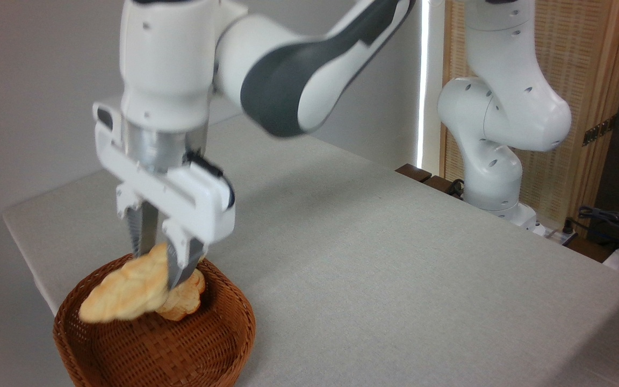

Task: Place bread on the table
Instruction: 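Lift the twisted loaf out of the basket and carry it over the table, then lower the loaf toward the table and open the gripper to release it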

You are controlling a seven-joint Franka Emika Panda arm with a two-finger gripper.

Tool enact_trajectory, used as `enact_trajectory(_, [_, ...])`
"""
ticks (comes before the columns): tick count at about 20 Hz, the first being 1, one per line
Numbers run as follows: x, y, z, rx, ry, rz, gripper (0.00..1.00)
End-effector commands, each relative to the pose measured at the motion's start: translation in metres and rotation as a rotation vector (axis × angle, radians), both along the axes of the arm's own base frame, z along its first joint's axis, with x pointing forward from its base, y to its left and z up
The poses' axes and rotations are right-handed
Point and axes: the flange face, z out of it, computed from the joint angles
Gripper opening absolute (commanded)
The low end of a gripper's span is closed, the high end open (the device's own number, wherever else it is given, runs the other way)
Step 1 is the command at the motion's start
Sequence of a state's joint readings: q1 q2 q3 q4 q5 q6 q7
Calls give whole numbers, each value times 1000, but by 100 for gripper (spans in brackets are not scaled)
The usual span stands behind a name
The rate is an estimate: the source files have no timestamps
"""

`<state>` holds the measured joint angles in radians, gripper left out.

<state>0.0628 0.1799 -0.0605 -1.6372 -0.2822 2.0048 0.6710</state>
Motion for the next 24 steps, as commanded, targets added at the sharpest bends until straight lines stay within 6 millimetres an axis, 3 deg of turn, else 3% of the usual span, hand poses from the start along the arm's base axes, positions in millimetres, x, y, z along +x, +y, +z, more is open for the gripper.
enact_trajectory(1, [-30, -1, 19, 51, 80, -71, 59])
enact_trajectory(5, [-59, -3, 34, 81, 174, -96, 59])
enact_trajectory(8, [-74, -3, 28, 76, 229, -54, 60])
enact_trajectory(10, [-81, -3, 17, 75, 287, -11, 66])
enact_trajectory(14, [-92, -1, -3, 93, 382, -19, 73])
enact_trajectory(15, [-93, 0, -5, 98, 393, -23, 78])
enact_trajectory(17, [-93, 0, -9, 101, 407, -30, 100])
enact_trajectory(24, [-97, -12, -26, 108, 468, -69, 100])
